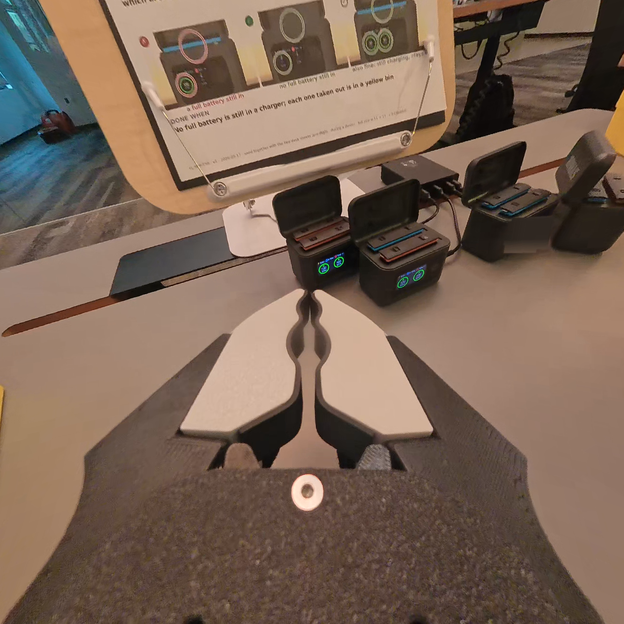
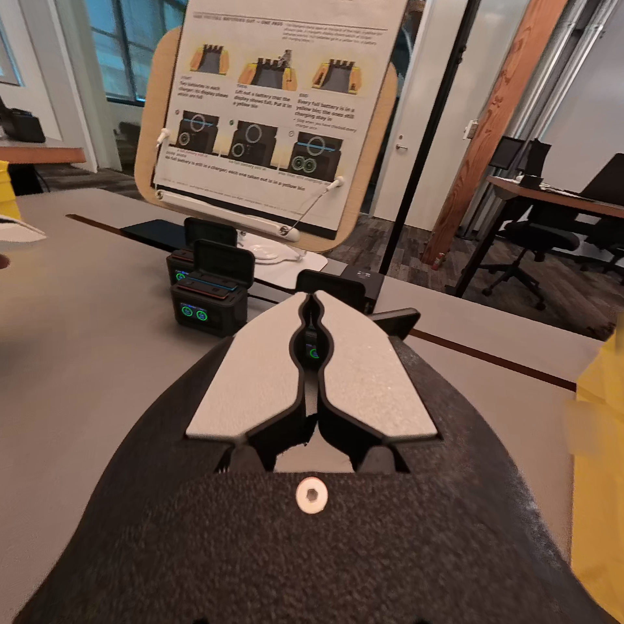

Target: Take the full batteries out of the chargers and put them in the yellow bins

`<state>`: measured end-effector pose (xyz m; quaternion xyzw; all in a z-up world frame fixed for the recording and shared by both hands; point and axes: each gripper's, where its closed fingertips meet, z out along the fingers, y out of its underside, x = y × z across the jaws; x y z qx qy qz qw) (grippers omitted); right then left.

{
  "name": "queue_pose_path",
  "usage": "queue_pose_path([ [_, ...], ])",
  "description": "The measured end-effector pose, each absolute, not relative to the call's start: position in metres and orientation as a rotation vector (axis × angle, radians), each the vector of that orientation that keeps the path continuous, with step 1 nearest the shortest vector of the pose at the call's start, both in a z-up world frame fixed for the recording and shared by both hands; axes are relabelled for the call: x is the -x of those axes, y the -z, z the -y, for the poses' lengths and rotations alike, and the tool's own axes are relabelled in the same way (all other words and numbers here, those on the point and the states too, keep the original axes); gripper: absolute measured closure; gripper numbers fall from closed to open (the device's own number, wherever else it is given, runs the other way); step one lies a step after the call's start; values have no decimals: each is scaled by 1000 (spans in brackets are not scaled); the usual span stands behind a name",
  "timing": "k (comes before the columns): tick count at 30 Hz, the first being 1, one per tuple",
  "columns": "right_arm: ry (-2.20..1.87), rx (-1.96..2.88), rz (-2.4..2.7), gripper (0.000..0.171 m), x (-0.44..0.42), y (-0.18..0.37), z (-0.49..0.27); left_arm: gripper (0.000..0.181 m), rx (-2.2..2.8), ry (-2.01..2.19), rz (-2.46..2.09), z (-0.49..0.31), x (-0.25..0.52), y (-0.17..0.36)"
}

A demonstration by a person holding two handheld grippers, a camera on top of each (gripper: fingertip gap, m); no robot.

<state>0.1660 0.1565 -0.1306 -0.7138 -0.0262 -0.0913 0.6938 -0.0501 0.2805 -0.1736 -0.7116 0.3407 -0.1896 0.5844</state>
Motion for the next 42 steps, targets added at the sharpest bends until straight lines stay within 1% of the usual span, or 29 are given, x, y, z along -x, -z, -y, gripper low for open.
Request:
queue_pose_path([
  [8,192,1662,107,171,-146,150,-164,181,1784,453,-867,-294,39,208],
  [15,133,1763,301,171,-89,183,-172,181,1786,373,-971,-273,23,220],
  [20,122,1794,384,171,-61,194,-172,181,1773,334,-1009,-260,14,222],
  [28,162,1851,358,171,-56,207,-176,181,1795,319,-1023,-248,8,227],
  [42,175,1881,344,171,-60,213,-176,181,1779,338,-1046,-242,3,226],
])
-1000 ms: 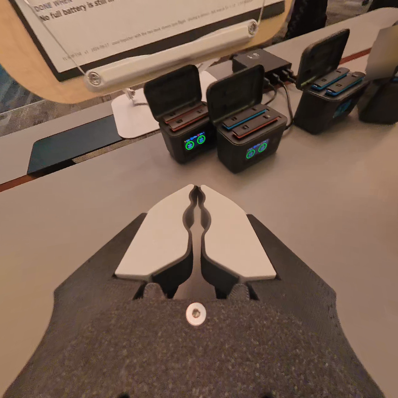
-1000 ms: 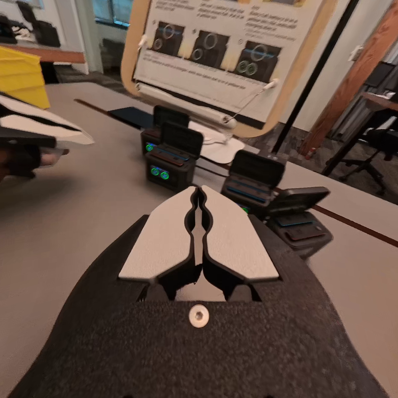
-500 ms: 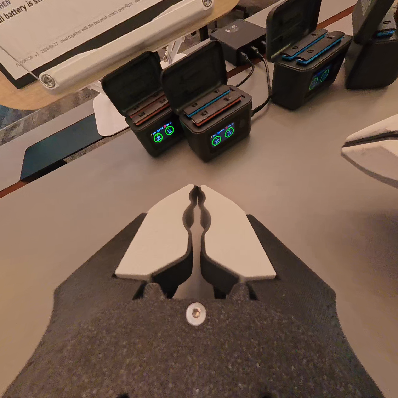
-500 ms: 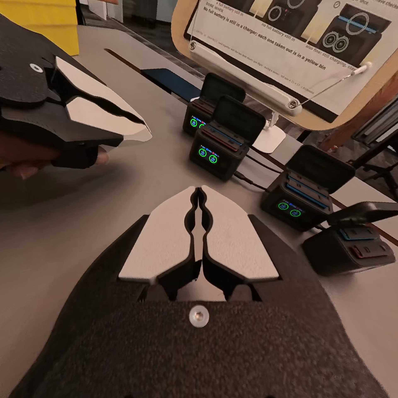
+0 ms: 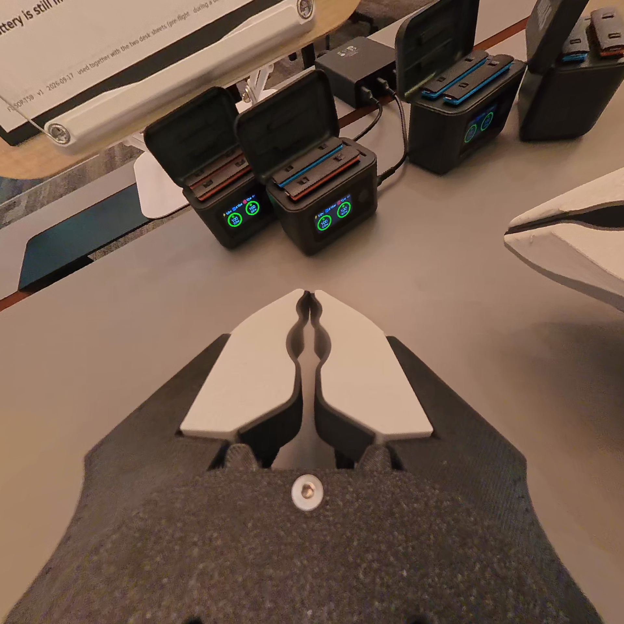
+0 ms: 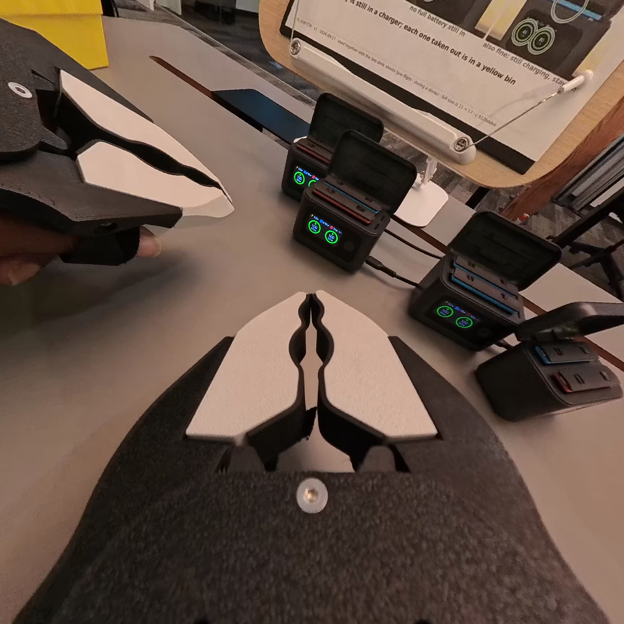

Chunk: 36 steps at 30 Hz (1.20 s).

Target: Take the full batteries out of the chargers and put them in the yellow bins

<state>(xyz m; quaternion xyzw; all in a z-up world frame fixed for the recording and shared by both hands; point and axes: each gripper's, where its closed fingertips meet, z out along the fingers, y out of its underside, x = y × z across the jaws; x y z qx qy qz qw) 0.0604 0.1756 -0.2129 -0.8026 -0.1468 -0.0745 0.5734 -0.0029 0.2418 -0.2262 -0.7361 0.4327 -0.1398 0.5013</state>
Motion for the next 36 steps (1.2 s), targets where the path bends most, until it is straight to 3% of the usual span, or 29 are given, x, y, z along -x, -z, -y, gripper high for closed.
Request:
queue_pose_path([
  [26,363,1993,-51,171,-147,220,-167,181,1616,451,-1294,-177,-42,219],
  [31,430,1970,-184,160,-171,215,-161,181,1577,491,-1352,-162,-49,219],
  [36,459,1962,-282,169,-190,216,-155,181,1526,529,-1408,-146,-56,217],
])
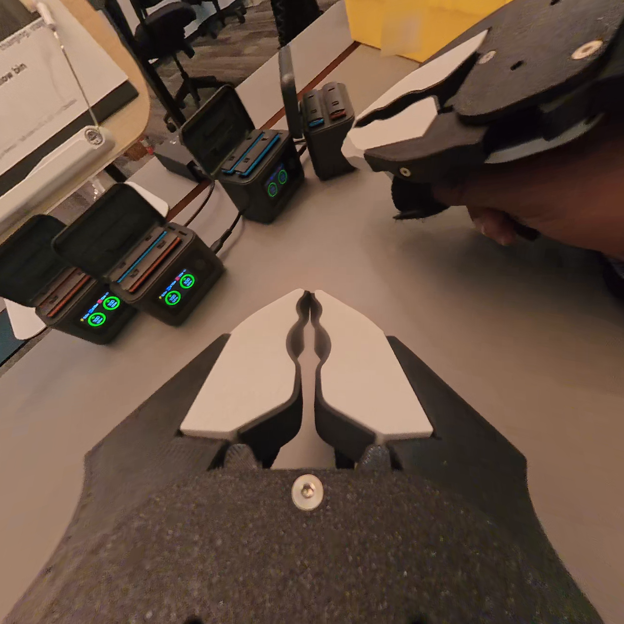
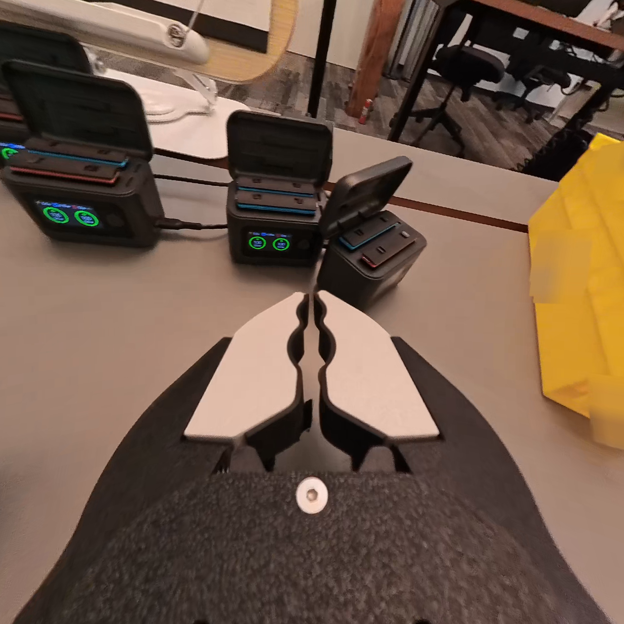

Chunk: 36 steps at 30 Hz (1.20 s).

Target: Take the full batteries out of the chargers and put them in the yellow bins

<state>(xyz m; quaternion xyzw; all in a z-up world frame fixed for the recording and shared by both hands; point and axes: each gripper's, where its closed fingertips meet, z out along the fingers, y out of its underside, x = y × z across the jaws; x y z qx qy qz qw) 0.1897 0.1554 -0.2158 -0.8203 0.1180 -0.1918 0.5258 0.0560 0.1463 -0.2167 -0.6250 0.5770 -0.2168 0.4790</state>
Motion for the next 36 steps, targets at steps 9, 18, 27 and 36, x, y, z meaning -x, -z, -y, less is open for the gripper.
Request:
queue_pose_path([
  [9,451,1965,-360,171,-204,219,-151,181,1484,525,-1450,-135,-60,216],
  [18,444,1967,-374,171,-208,220,-151,181,1485,522,-1454,-134,-61,217],
  [27,422,1976,-336,171,-222,219,-149,181,1512,525,-1432,-132,-62,218],
  [36,227,1996,-211,171,-246,217,-142,181,1537,508,-1342,-141,-58,210],
])
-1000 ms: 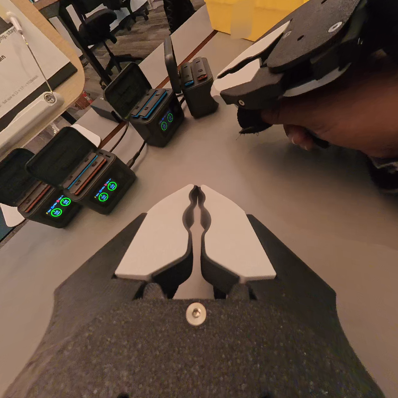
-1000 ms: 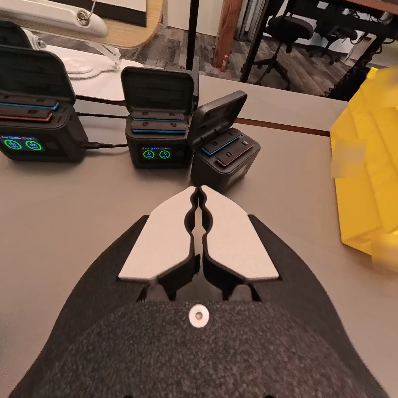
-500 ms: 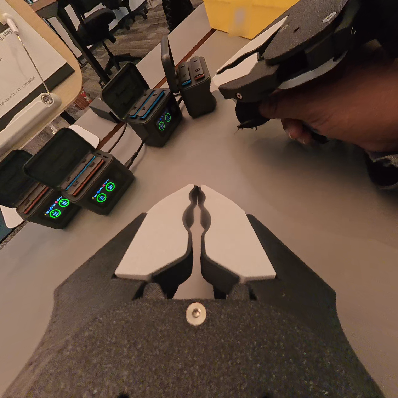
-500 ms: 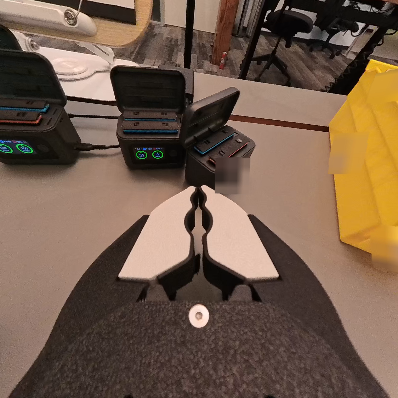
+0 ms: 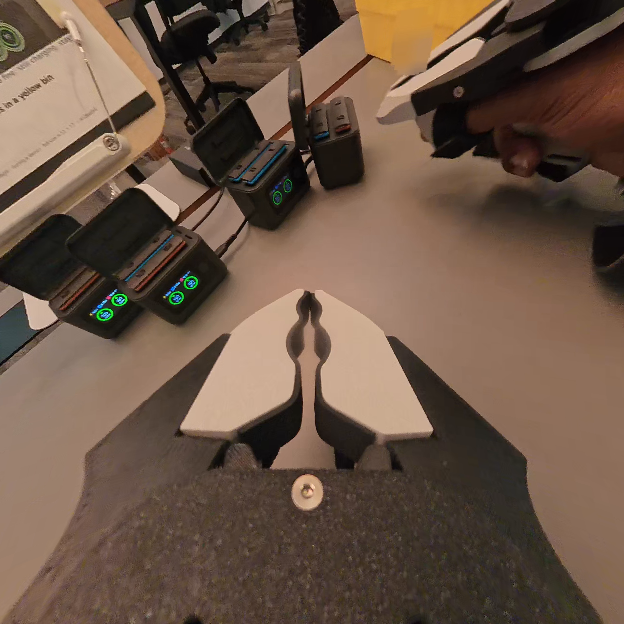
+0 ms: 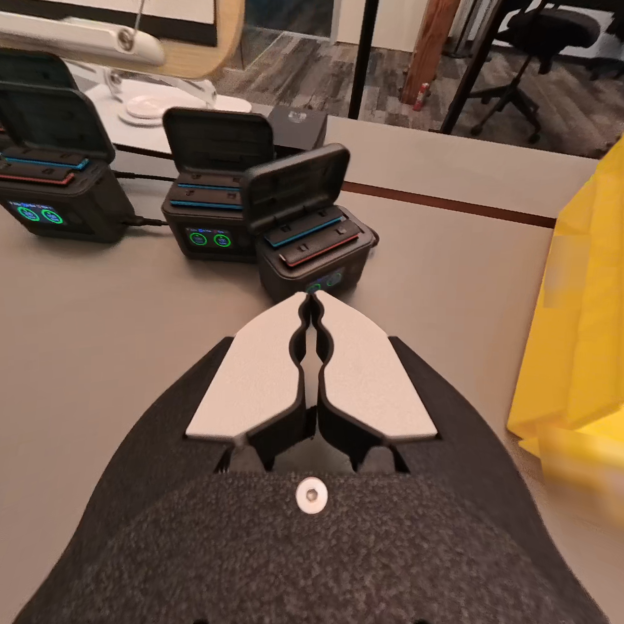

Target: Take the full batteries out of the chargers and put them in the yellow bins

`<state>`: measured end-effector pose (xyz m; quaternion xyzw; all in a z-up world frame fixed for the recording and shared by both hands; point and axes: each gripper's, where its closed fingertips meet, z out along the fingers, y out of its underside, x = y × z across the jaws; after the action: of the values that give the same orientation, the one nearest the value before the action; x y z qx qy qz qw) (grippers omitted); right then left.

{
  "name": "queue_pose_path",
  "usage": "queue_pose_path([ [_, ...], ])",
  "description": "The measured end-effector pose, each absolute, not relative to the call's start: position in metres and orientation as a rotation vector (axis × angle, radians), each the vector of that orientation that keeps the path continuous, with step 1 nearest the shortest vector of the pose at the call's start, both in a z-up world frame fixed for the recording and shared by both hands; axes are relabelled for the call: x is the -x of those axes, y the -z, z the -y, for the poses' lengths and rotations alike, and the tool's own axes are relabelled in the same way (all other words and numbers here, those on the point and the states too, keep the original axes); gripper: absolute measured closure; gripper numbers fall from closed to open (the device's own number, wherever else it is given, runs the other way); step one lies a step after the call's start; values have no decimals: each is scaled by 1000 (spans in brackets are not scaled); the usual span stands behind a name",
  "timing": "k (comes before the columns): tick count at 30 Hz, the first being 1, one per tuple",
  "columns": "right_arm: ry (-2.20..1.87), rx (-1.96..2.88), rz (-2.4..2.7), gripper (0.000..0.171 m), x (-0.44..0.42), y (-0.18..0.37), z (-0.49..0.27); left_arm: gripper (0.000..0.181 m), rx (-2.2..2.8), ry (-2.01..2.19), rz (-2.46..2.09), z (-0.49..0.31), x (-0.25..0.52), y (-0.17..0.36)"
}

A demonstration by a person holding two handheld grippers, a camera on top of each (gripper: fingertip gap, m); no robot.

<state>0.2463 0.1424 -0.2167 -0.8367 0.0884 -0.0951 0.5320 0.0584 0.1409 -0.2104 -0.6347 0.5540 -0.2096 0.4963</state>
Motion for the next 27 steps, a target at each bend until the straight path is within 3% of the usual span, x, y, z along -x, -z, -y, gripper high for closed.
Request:
queue_pose_path([
  [27,-54,2035,24,171,-282,232,-116,181,1537,501,-1254,-156,-51,202],
])
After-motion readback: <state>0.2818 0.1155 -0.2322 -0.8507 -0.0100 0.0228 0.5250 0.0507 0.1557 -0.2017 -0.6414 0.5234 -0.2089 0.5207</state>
